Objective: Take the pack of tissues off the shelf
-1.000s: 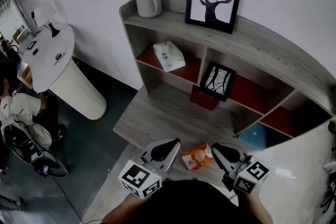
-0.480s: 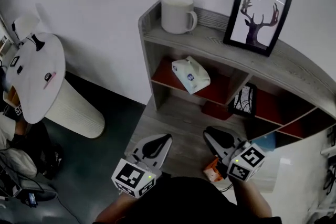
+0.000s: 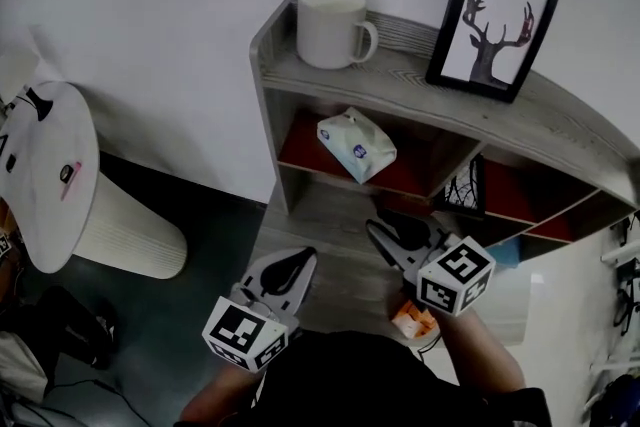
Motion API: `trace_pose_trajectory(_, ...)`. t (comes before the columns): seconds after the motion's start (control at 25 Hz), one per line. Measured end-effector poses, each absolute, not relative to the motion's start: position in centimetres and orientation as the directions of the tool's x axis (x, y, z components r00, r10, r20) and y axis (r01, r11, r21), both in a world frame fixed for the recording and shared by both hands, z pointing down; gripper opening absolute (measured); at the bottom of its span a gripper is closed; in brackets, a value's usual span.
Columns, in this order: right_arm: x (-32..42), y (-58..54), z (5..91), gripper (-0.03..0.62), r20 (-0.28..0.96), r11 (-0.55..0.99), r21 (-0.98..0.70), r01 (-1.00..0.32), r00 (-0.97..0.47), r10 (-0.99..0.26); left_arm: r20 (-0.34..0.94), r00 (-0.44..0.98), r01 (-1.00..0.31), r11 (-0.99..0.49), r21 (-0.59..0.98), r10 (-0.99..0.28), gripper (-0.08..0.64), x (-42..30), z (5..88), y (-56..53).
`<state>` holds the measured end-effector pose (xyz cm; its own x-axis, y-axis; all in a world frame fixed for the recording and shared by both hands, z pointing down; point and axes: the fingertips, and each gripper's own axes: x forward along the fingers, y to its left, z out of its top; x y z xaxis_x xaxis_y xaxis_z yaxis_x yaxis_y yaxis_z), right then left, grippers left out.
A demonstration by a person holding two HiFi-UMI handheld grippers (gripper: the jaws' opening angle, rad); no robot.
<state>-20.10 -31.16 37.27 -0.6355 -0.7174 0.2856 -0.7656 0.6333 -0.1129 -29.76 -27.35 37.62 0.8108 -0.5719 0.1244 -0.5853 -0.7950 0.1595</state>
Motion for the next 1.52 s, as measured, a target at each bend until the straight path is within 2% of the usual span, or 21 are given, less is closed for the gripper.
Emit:
trace_pose_trajectory(0.2, -19.5, -34.0, 36.8, 0.151, 0.304, 0.598, -0.071, -0.799, -0.588, -0.749, 0.115, 0.823, -0.568, -0.804, 0.175, -0.556, 0.012, -29.4, 38.0, -26.9)
trace_pose_trajectory(0.32, -19.3, -35.3, 36.4, 0.186, 0.318, 0.591, -0.046, -0.806, -0.572, -0.756, 0.121, 0.824, -0.567, -0.805, 0.176, -0.554, 0.014, -29.3, 38.4, -27.2)
trace_pose_trajectory(1.16, -20.8, -42.0, 39.2, 0.193, 0.424, 0.489, 0.018, -0.872, -0.436, -0.794, 0.074, 0.824, -0.561, -0.793, 0.237, -0.561, 0.014, -32.1, 38.5, -26.2)
trace_pose_trajectory(1.24, -20.7, -42.1, 39.3, 0.189, 0.424, 0.477, 0.037, -0.878, -0.418, -0.803, 0.072, 0.825, -0.56, -0.791, 0.249, -0.561, 0.012, -32.5, 38.4, -25.9)
trace_pose_trajectory(1.36, -20.4, -42.3, 39.4, 0.106, 0.42, 0.463, 0.057, -0.884, -0.4, -0.815, 0.069, 0.827, -0.555, -0.787, 0.269, -0.559, 0.012, -33.2, 38.5, -25.4)
trace_pose_trajectory(1.52, -20.1, -41.7, 39.1, 0.051, 0.411, 0.45, 0.076, -0.89, -0.383, -0.827, 0.07, 0.834, -0.542, -0.788, 0.293, -0.548, 0.012, -33.7, 38.9, -24.8)
